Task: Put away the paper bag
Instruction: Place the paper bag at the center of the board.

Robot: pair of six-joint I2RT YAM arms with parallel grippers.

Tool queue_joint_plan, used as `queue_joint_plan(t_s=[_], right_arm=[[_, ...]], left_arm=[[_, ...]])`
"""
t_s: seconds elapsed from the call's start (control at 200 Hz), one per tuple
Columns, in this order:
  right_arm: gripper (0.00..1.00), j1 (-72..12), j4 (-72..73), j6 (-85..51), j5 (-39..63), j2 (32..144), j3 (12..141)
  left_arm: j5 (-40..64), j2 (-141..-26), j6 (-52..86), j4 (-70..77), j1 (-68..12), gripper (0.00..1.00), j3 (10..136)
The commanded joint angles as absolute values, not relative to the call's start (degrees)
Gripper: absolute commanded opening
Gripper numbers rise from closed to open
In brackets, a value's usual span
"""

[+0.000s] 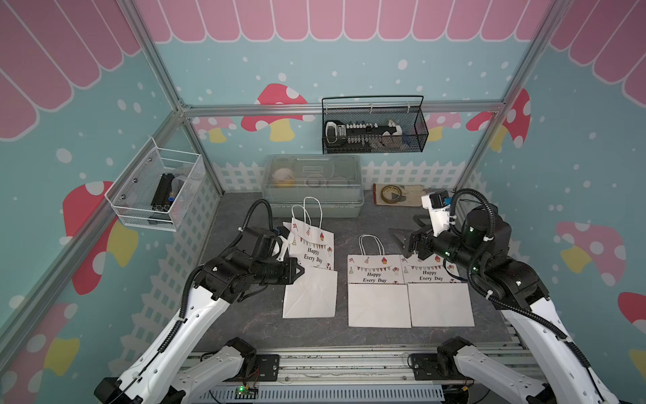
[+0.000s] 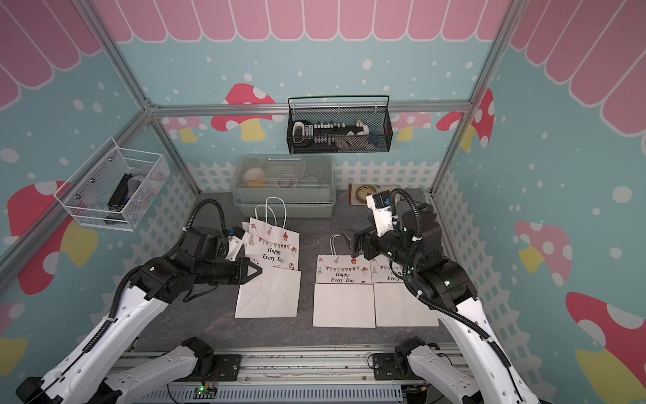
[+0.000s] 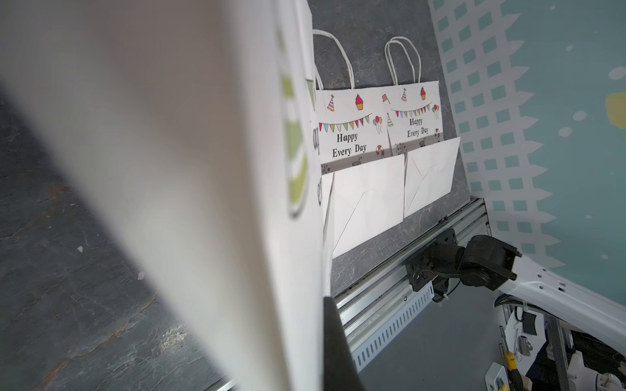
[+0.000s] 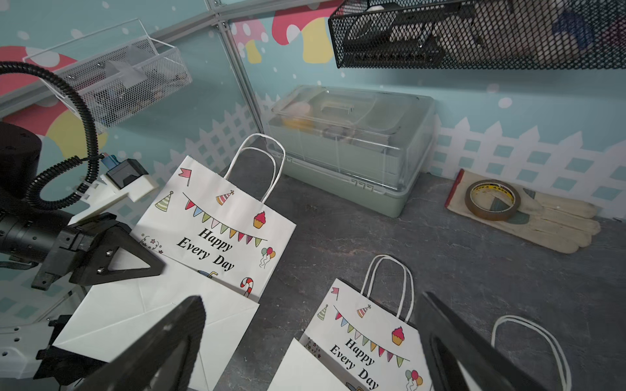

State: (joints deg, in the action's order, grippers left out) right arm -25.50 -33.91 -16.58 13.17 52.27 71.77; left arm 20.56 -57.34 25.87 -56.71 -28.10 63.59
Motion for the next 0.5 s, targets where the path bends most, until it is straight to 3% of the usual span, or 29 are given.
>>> queue_joint_plan(t_s=[0.0, 0.495], right_arm=[[0.99, -25.3, -33.6, -14.9, 11.9, 51.7, 69.9], [0.99, -25.2, -35.0, -13.1, 13.6, 48.5, 65.7]], left_arm=[[20.4, -58.8, 28.0, -53.0, -29.2, 0.0, 61.1], [19.8, -65.2, 30.3, -40.9, -28.9, 0.0, 49.3]])
